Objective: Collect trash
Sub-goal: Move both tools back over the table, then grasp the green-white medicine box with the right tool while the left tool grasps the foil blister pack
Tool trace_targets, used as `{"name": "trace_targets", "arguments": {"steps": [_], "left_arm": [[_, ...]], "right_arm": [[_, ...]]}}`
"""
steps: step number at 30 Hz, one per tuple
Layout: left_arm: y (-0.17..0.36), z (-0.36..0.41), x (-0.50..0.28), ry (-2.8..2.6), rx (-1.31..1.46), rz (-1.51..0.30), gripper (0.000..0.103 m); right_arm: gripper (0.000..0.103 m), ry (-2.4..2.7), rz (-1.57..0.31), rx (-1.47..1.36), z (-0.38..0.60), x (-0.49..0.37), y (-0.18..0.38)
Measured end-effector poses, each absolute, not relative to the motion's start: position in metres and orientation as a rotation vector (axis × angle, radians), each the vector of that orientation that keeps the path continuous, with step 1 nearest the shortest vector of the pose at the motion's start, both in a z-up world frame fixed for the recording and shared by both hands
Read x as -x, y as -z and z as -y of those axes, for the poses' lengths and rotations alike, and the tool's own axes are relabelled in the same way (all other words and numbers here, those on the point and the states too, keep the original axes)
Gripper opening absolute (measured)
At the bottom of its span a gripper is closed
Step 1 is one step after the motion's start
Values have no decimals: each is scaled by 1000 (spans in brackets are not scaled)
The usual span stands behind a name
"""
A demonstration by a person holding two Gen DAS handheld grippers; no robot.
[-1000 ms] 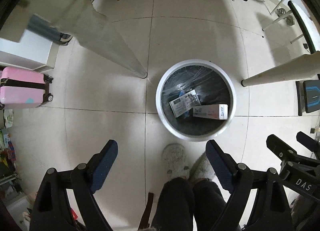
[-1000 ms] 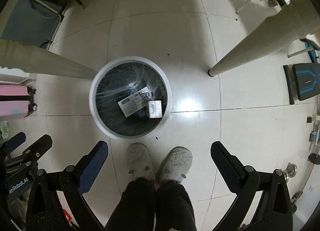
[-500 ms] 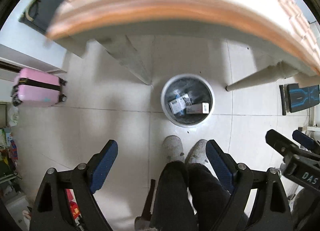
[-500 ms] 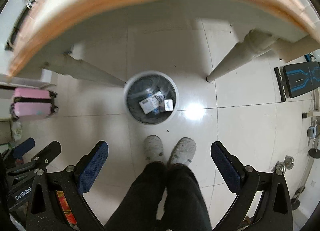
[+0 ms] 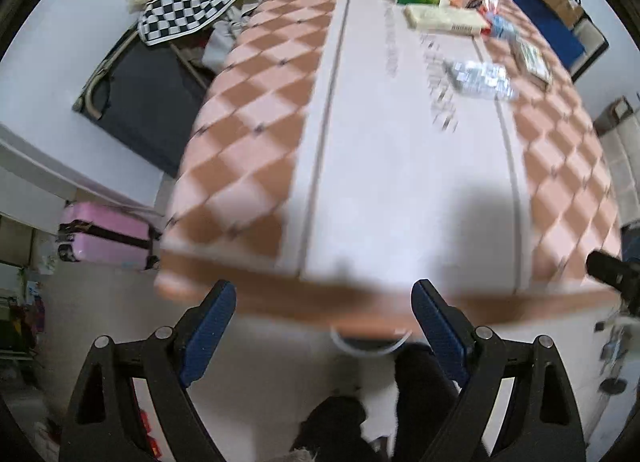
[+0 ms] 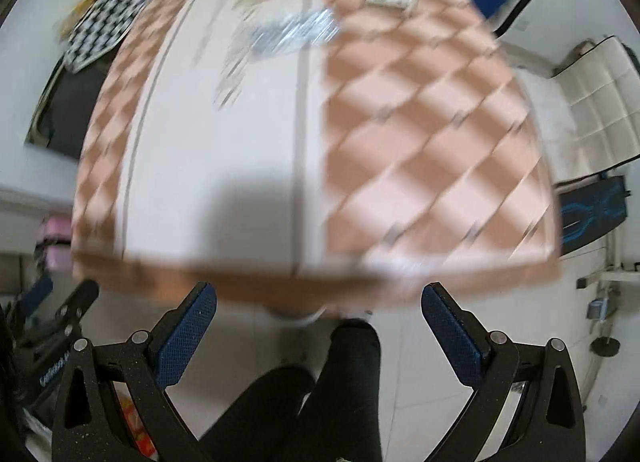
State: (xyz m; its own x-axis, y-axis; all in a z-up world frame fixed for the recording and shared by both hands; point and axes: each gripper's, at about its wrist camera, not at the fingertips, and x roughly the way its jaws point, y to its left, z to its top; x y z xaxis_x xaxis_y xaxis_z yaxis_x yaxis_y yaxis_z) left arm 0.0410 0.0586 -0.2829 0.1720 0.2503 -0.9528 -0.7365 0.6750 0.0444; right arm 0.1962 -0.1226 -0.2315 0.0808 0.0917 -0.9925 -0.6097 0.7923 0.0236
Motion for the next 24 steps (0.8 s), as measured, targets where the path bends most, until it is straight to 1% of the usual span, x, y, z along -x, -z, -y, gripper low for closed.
{"name": "trace_targets", "arguments": {"steps": [3,5,9,11,14,16,18,20,22,24], "left_arm": [[284,-80,-90,-735,527,-1214,90],[285,-93,-124,-742,566,-1225,90],[303,-119,-197,-767,694,-1272,90],[315,-133,-230,-755,770,-1287,90],[322,-142,-269,-733,724,-1305,89],[323,-144,-295,-683,597,-1321,89],[322,-141,-319,-596,436,-1350,89],[321,-133,-342,-474,252,-1373,89],[320,-122,-358,-351,116,-1391,89],[320,-104,-371,-167,-36,-1418,89]], "right_arm": [[103,-496,-1384,411,111,-270,226],[103,-475,-1392,370,97,-313,236],[103,-445,-1433,290,72,-416,267],[103,-437,-1458,266,58,-454,286],[103,-451,-1493,268,30,-501,314],[102,-474,-1508,301,9,-523,330],[88,-502,-1502,389,-11,-531,341],[70,-540,-1503,438,-22,-533,346],[69,-572,-1481,492,-26,-532,342],[69,-586,-1516,488,-18,-533,343]]}}
